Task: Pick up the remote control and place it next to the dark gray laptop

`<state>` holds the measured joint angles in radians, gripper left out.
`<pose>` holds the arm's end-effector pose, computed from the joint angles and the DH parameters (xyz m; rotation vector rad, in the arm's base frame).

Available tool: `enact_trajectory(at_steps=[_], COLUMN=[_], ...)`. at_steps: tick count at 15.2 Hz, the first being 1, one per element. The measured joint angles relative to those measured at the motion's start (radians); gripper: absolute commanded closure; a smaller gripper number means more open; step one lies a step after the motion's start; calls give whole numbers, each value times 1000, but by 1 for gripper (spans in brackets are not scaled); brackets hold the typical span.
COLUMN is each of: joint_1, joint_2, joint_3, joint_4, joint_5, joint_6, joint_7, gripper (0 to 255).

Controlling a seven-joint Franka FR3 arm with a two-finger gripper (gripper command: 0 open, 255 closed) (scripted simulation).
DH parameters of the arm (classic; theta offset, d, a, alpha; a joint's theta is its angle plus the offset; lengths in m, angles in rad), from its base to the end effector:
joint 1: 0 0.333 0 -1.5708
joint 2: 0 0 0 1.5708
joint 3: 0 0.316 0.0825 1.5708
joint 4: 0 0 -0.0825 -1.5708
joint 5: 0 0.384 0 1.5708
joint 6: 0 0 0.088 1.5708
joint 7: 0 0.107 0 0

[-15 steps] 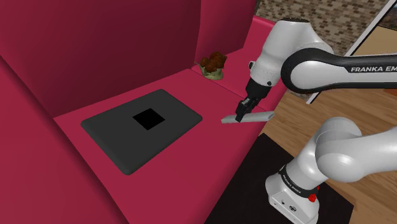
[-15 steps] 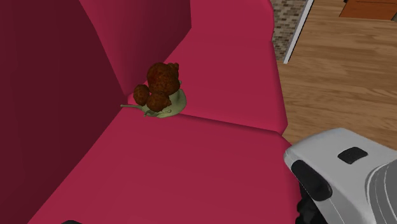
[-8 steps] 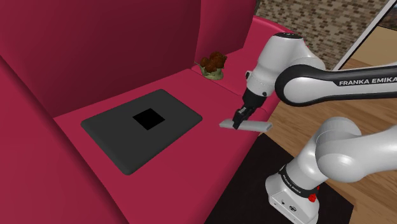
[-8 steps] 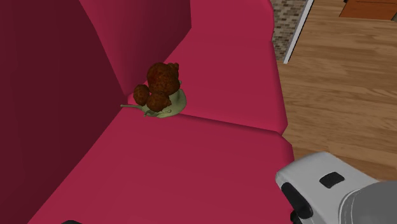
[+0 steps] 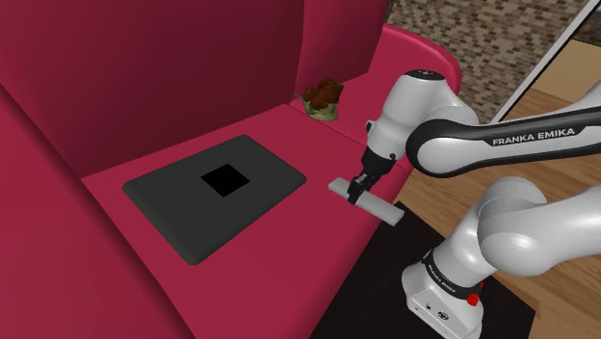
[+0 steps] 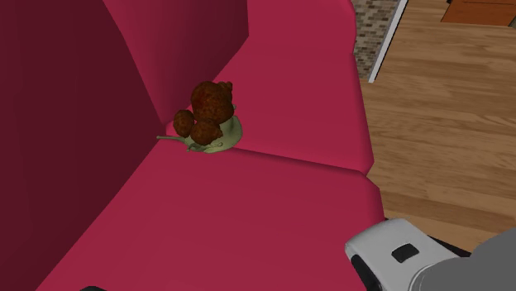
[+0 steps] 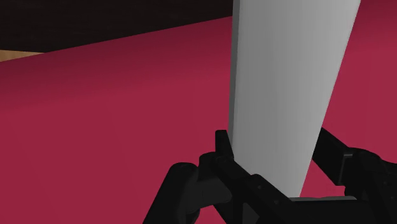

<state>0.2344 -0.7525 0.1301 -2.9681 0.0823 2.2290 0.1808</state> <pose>0.2734 0.0976 0.3480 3.1178 0.1548 0.0264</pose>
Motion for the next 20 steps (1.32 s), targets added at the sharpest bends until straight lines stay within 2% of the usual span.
enact_trajectory(at_steps=[5, 6, 12, 16, 20], joint_1=[0, 0, 0, 0, 0], joint_2=[4, 4, 5, -66, -82], joint_3=[1, 1, 1, -7, -10], joint_4=[-1, -1, -1, 67, 84], joint_5=[1, 1, 1, -6, -8], joint_6=[6, 6, 6, -130, -165], joint_7=[1, 1, 1, 1, 1], gripper=[255, 0, 0, 0, 0])
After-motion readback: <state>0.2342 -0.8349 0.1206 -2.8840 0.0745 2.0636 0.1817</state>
